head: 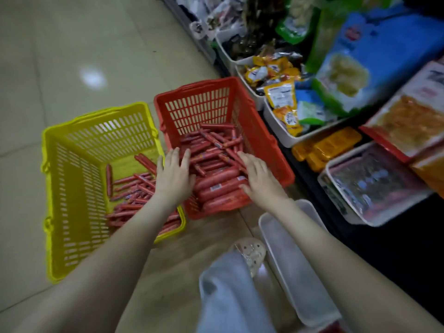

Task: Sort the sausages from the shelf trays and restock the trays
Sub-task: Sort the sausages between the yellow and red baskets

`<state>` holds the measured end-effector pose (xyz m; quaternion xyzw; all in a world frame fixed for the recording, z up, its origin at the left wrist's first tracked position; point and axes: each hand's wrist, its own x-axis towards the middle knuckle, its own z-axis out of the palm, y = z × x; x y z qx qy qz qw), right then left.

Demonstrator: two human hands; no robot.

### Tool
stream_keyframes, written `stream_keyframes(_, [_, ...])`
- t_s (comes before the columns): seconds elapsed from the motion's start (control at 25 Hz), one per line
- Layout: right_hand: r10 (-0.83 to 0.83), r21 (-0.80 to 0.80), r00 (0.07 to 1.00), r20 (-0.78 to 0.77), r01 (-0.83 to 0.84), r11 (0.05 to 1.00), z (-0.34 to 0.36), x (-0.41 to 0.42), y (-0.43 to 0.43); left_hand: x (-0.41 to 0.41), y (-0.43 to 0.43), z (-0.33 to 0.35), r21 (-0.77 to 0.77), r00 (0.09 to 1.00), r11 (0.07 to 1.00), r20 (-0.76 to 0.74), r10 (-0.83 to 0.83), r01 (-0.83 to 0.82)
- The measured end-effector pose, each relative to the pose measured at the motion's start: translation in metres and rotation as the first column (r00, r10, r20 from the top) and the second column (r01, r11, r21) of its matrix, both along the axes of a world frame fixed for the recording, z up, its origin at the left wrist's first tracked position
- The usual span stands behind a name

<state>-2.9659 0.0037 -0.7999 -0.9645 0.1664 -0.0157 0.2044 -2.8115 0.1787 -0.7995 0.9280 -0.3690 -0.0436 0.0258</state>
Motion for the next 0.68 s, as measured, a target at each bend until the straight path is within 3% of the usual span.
stream_keyframes(0.12, [0.203,-0.120,0.964,-0.170,-0.225,0.967,-0.047,0.063,-0.005,0.025,0.003,-0.037,0.049,0.994,0.995,-0.065,0.087,-0.084])
stream_keyframes(0.32, [0.411,-0.267,0.801,-0.436,-0.551,0.790,-0.129,0.140,-0.016,0.050,-0.003,-0.076,-0.035,0.999,0.999,-0.019,-0.043,0.042])
stream_keyframes(0.44, [0.426,-0.219,0.672,-0.606,-0.656,0.722,-0.160,0.159,-0.017,0.050,-0.001,-0.084,-0.150,0.999,0.988,0.019,-0.041,0.043])
stream_keyframes(0.52, [0.407,-0.130,0.589,-0.698,-0.663,0.737,-0.172,0.160,-0.016,0.050,0.001,-0.087,-0.171,0.999,0.984,0.021,-0.043,0.046])
stream_keyframes(0.6, [0.392,-0.067,0.568,-0.724,-0.623,0.780,-0.175,0.161,-0.016,0.049,0.001,-0.086,-0.174,0.999,0.983,0.021,-0.047,0.050])
stream_keyframes(0.68, [0.398,-0.092,0.576,-0.714,-0.641,0.762,-0.173,0.162,-0.013,0.048,0.001,-0.086,-0.174,0.998,0.983,0.029,-0.048,0.053])
